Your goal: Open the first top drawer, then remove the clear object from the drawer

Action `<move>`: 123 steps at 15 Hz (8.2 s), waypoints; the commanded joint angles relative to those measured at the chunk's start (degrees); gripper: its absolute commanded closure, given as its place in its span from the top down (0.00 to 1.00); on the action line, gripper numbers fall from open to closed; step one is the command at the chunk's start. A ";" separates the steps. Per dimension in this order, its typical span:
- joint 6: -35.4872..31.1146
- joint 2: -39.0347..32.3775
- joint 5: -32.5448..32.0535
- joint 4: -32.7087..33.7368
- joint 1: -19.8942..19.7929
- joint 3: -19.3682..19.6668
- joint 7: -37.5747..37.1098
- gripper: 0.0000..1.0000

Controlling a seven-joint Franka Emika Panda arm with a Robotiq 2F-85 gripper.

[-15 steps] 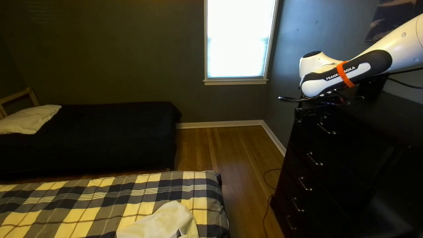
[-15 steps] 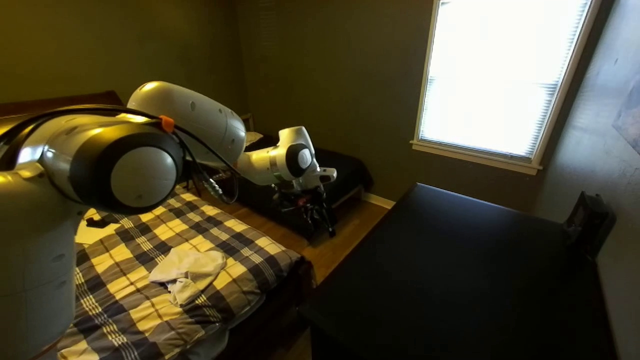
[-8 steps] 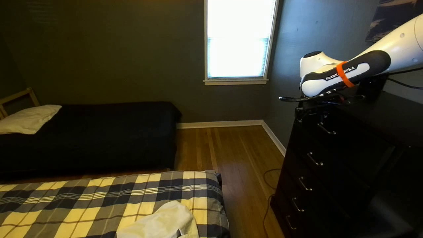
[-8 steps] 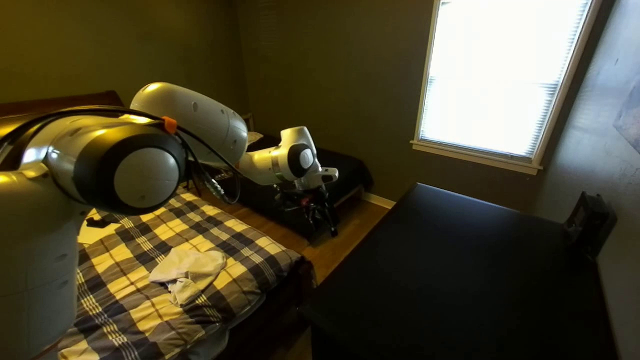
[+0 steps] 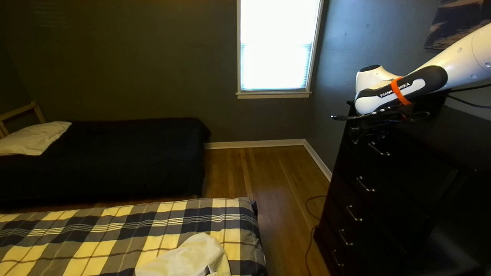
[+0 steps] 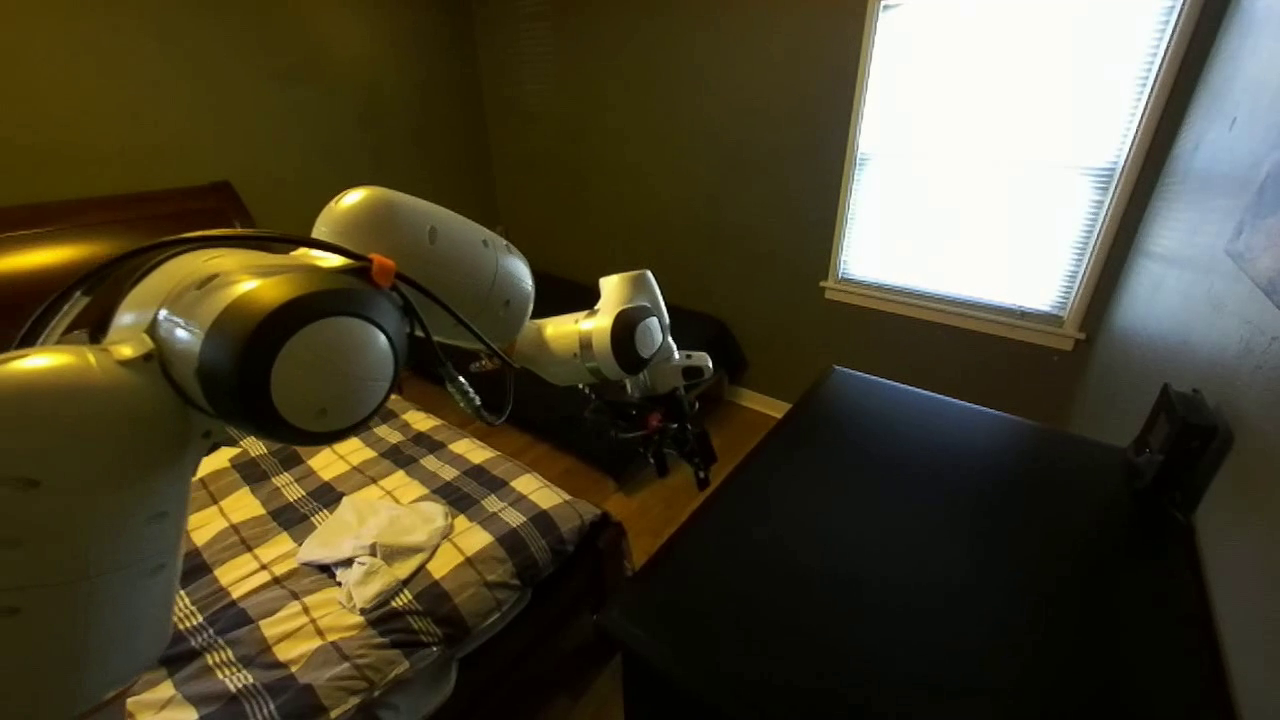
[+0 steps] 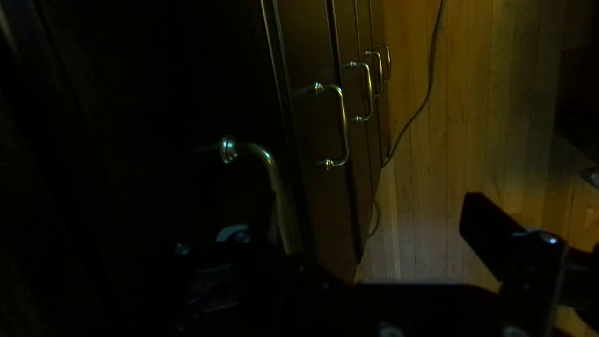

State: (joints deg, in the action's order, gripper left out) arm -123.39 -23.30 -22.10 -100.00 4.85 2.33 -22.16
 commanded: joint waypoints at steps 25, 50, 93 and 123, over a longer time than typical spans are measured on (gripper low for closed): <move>-4.09 -5.87 8.72 -0.91 -1.28 -3.32 15.32 1.00; 12.69 -5.92 -11.72 6.27 19.42 -3.34 -1.92 1.00; 3.10 -5.55 24.91 18.14 -2.08 1.17 -15.55 1.00; -20.39 -14.69 13.75 7.76 4.94 10.68 -21.25 1.00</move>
State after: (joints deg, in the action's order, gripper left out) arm -141.35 -37.29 -5.95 -90.85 7.32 10.66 -39.31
